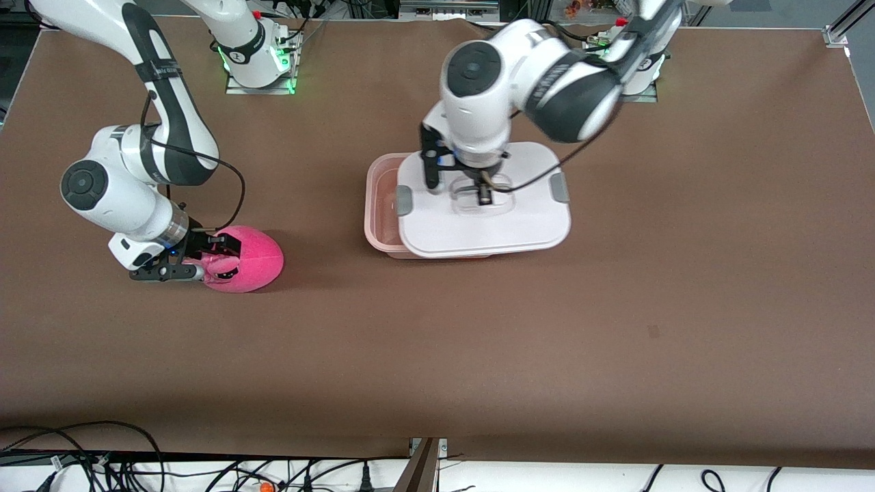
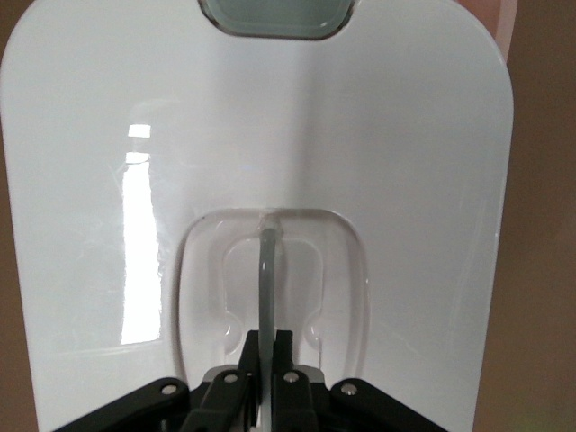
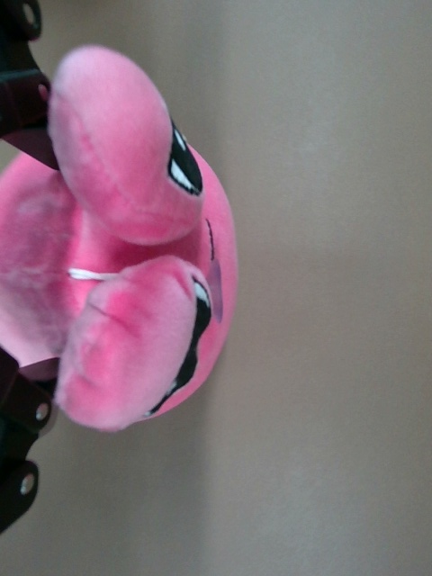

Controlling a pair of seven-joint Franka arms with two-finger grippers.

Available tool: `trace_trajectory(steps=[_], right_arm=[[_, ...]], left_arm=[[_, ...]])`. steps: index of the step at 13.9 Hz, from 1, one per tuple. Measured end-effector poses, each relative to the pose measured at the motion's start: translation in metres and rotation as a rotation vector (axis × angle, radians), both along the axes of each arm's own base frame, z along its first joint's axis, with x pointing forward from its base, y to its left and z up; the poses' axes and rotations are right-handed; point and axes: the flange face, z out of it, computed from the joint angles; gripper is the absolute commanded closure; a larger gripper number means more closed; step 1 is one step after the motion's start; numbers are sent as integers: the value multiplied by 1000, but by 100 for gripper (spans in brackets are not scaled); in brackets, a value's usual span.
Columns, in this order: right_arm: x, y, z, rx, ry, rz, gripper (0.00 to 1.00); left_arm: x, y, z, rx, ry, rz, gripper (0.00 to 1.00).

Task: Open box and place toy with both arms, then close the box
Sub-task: 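Lift the lid aside with the left gripper while the right gripper grasps the toy, then lift the pink toy with the right gripper and carry it over the box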

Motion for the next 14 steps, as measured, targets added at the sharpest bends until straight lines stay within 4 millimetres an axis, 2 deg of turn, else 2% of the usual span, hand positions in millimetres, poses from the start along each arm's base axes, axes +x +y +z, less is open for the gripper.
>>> trace_trajectory(steps=[3,4,7,10,12,14], right_arm=[[2,0,-11,-1,-4,15,94],[2,0,-11,-1,-6,18,100],[3,1,-6,-1,-12,40,100],[5,1,9,0,26,81,100],[9,3,33,3,83,96,100],[14,6,66,7,134,112,100]], left_arm=[[42,102,40,7,46,8,100],[54,135,48,8,61,7,100],[84,235,52,5,118,27,100],[102,328,54,-20,148,33,100],[106,385,56,-38,154,47,100],[107,426,55,-48,158,74,100]])
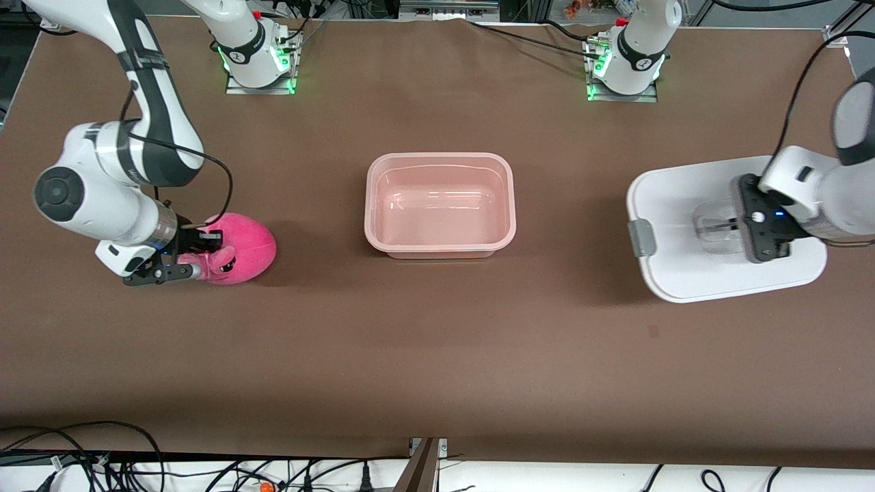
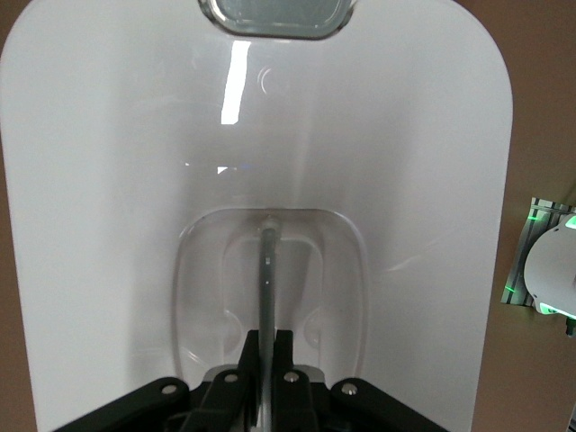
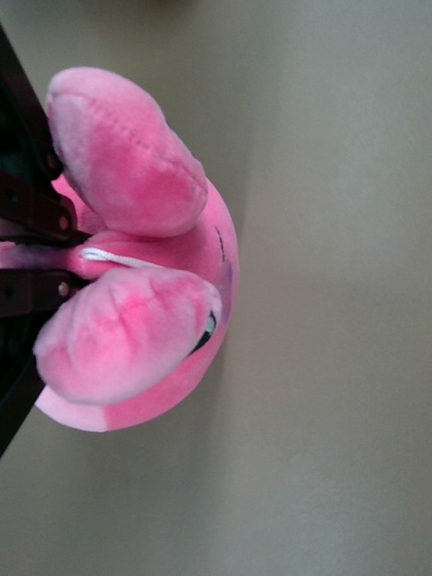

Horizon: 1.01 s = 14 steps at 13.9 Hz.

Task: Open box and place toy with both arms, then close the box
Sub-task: 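Lift the pink toy with the right gripper and carry it over the box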

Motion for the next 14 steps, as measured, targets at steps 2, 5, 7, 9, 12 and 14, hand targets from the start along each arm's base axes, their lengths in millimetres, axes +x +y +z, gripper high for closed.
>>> trace_trajectory(steps=[2,5,7,9,12,14], right_arm=[[4,17,35,9,29,48,100],[-5,73,75,20,100,184,100],[-19,130,95,13,109,311,100],[-36,189,111,-49,80,460,100],[-68,271,122,-142,40,758,100],[-86,320,120,-170,26,927,100]], left_arm=[[0,16,0,32,0,10,100],[0,24,0,81,-1,8,100],[-1,30,0,84,0,16,100],[-1,33,0,84,1,19,100],[-1,32,0,84,1,19,100],[-1,32,0,84,1,18,100]])
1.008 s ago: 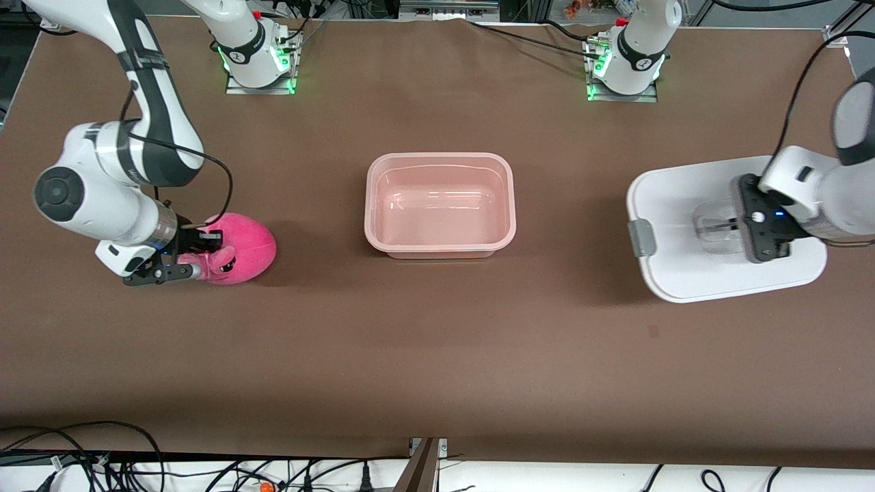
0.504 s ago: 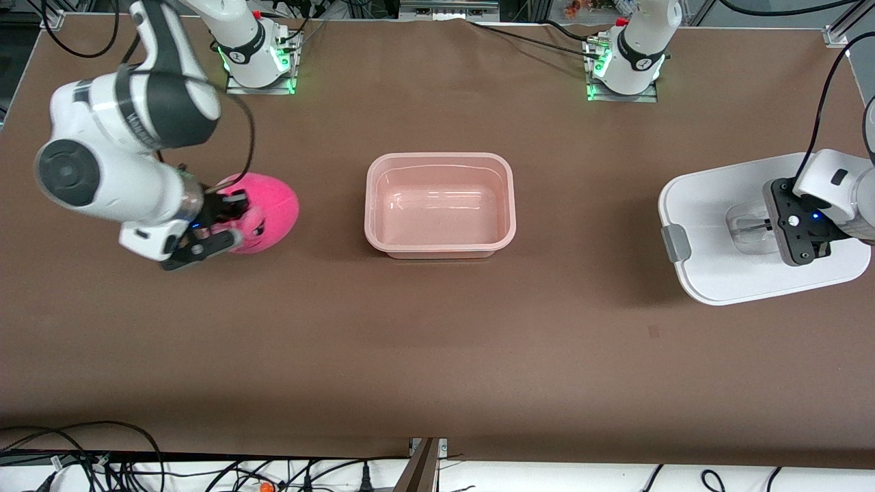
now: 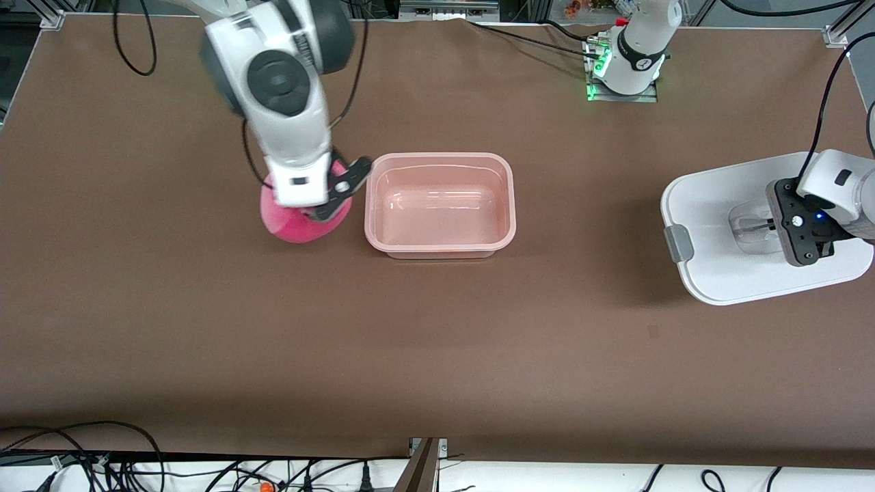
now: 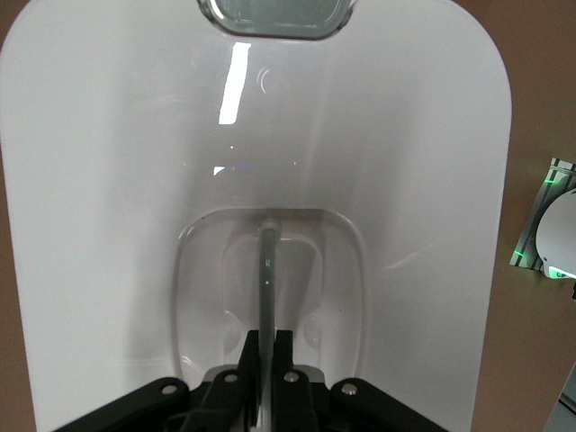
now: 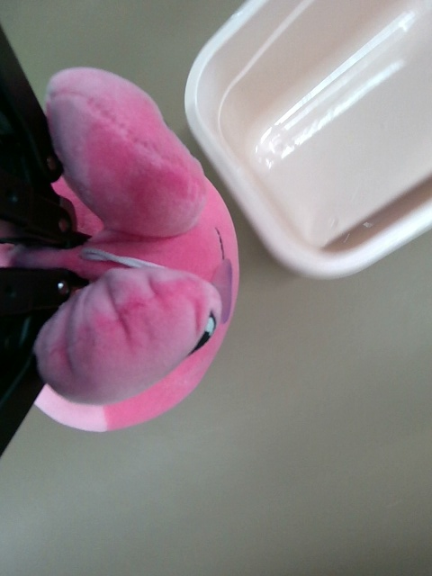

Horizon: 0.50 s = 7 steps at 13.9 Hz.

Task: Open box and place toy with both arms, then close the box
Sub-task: 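Lift the pink toy with the right gripper and carry it over the box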

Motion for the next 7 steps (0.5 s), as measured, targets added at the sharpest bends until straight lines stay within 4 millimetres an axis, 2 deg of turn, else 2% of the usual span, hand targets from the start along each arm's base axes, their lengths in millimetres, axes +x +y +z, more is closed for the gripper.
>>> trace_trajectory(steps=[3,7], right_arm=[[-11,50,-13,8,17,169,100],[-30,112,-29,27,20,283,100]], left_arm=[[0,-1,0,-1,0,-2,100],[0,-1,0,-1,0,-1,100]])
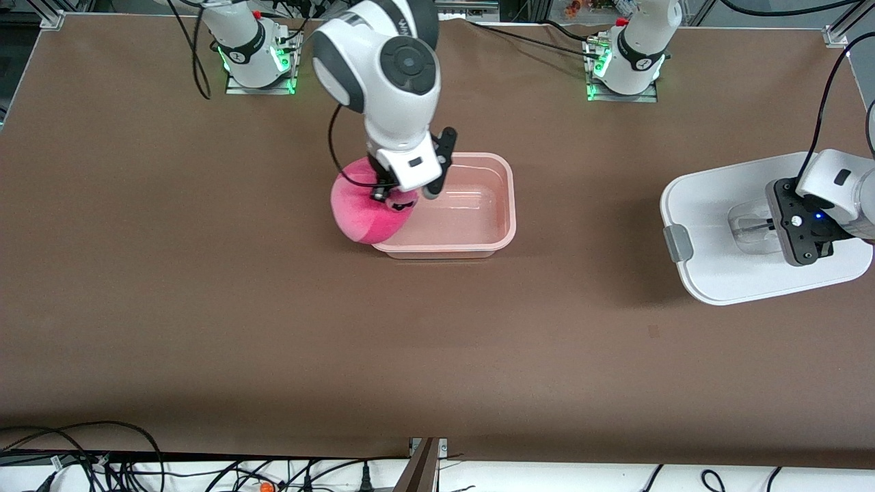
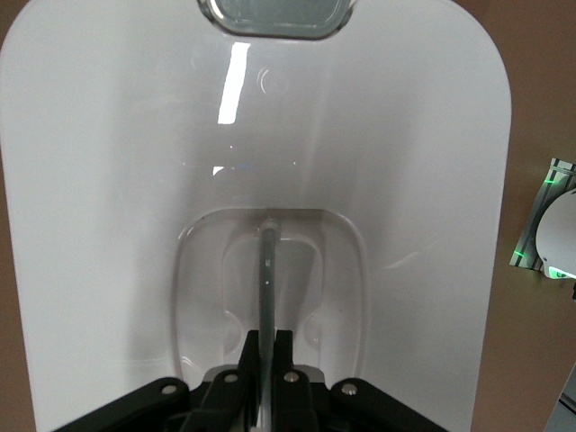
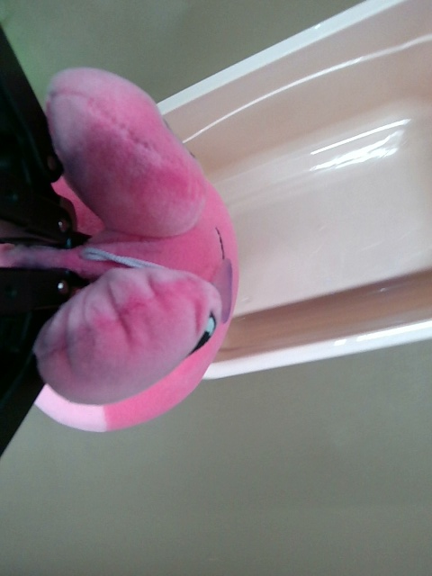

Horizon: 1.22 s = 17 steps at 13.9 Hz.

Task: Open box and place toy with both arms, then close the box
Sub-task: 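Lift the pink toy with the right gripper and carry it over the box, then lower the pink toy into the box and open the right gripper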

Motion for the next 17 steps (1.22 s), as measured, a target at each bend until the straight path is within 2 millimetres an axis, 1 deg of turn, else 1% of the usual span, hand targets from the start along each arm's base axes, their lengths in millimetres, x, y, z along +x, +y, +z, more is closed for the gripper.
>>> trace_trajectory(steps=[1,3,7,10,14,16,17], right_arm=[[-6,13,-4,1,1,19,100],[-13,27,-14,-5,8,39,100],[-9,31,-42,-25,31,41,100],[-10,39,-72,-43,52,50,100],[-8,48,-118,-54,59,66,100],[-7,52,-135,-61,56,75,99],[-8,53,-140,-61,55,78,82]], left_arm=[[0,0,0,0,0,0,100],[0,1,0,0,0,1,100],[0,1,0,0,0,2,100],[0,1,0,0,0,2,100],[0,1,0,0,0,2,100],[0,1,0,0,0,1,100],[0,1,0,-1,1,0,100]])
